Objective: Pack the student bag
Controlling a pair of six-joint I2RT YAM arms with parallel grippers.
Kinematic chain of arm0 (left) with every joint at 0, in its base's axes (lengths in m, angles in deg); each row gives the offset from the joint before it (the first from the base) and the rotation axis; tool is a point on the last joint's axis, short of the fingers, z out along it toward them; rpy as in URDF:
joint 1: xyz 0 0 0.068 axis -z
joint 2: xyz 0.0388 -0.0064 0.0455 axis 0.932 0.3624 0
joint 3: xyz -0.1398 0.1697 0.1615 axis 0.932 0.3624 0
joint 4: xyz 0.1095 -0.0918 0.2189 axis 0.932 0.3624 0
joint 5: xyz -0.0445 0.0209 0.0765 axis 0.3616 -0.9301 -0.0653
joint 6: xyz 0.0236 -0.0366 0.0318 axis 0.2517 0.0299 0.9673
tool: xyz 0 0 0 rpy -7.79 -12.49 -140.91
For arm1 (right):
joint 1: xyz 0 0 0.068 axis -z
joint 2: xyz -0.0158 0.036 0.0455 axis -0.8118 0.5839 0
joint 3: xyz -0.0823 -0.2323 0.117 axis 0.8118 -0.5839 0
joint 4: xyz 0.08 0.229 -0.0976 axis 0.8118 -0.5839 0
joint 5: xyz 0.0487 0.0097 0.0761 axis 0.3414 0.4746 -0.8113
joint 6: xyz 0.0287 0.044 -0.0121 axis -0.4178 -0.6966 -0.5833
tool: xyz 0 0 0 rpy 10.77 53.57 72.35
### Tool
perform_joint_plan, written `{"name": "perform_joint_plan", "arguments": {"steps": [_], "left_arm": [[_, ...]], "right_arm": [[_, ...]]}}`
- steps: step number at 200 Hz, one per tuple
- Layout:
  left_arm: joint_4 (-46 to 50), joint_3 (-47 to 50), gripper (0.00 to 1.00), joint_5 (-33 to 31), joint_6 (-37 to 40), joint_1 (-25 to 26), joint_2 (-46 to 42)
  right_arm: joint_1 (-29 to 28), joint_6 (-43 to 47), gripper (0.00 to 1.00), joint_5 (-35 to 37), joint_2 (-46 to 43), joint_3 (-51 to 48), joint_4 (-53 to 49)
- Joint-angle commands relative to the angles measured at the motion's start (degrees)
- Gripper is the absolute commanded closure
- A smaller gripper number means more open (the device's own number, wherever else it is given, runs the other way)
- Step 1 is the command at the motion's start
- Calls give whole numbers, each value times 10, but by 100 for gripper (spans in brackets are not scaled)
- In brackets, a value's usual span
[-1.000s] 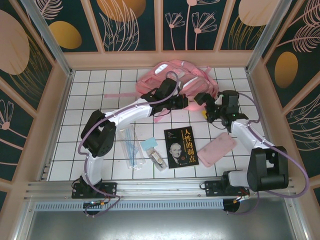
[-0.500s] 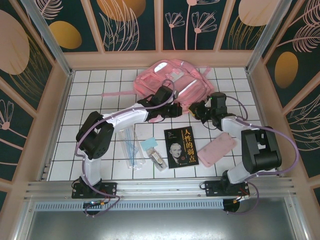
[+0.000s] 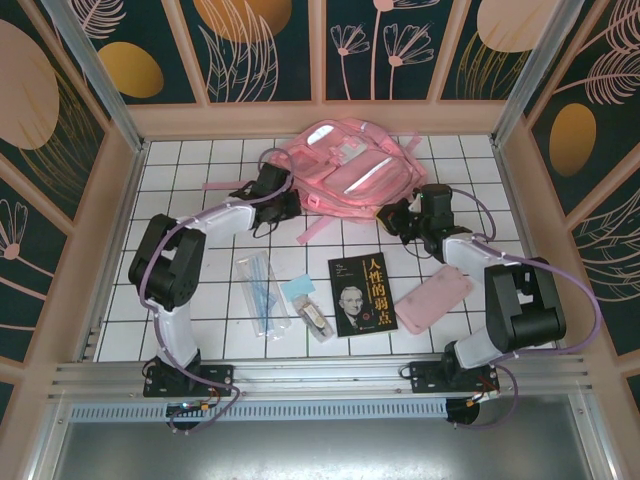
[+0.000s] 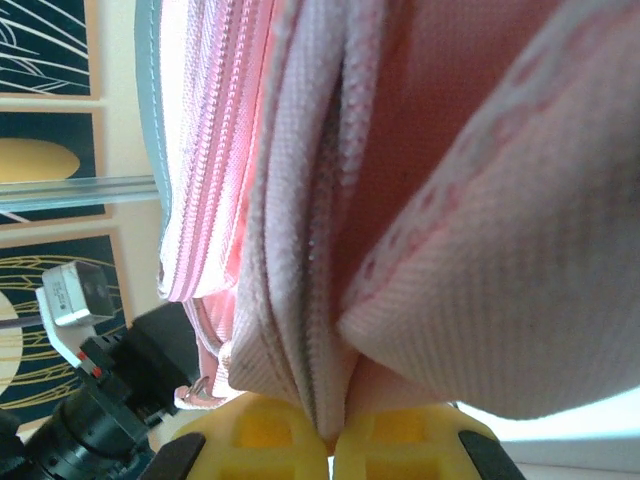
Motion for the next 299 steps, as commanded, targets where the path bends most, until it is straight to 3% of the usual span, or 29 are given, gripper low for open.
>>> {"name": "perform_joint_plan", "arguments": {"steps": [1,26,34,51,63,75,116,157,198,299], "left_arm": [[14,7,100,-72,29,-12,-40],[17,12,99,-51,30,-11,-58],[16,17,87,-47,26,-11,-65],[15,34,55,-30,12,-11,-84],[11,53,44,-11,2,-11,-103],[7,75,41,11,-7,-10,-130],[3,150,39,72,-24,9,-206],[1,165,39,105,-59,99,-201],[-34,184,38,119,-109,148,-159],[-128,174,39,170,-146,174,-43]], "right_arm": [[11,9,100,23,-7,25,44],[-6,13,100,13,4,47,33],[-12,19,86,12,6,55,22],[-21,37,46,5,2,69,-13],[-25,54,35,-1,-8,74,-45],[-29,80,26,-1,-21,79,-91],[-44,191,26,26,-68,87,-285],[-69,240,28,101,-105,51,-387],[-84,259,30,179,-120,-7,-400],[-118,268,35,110,-100,-84,-282]]}}
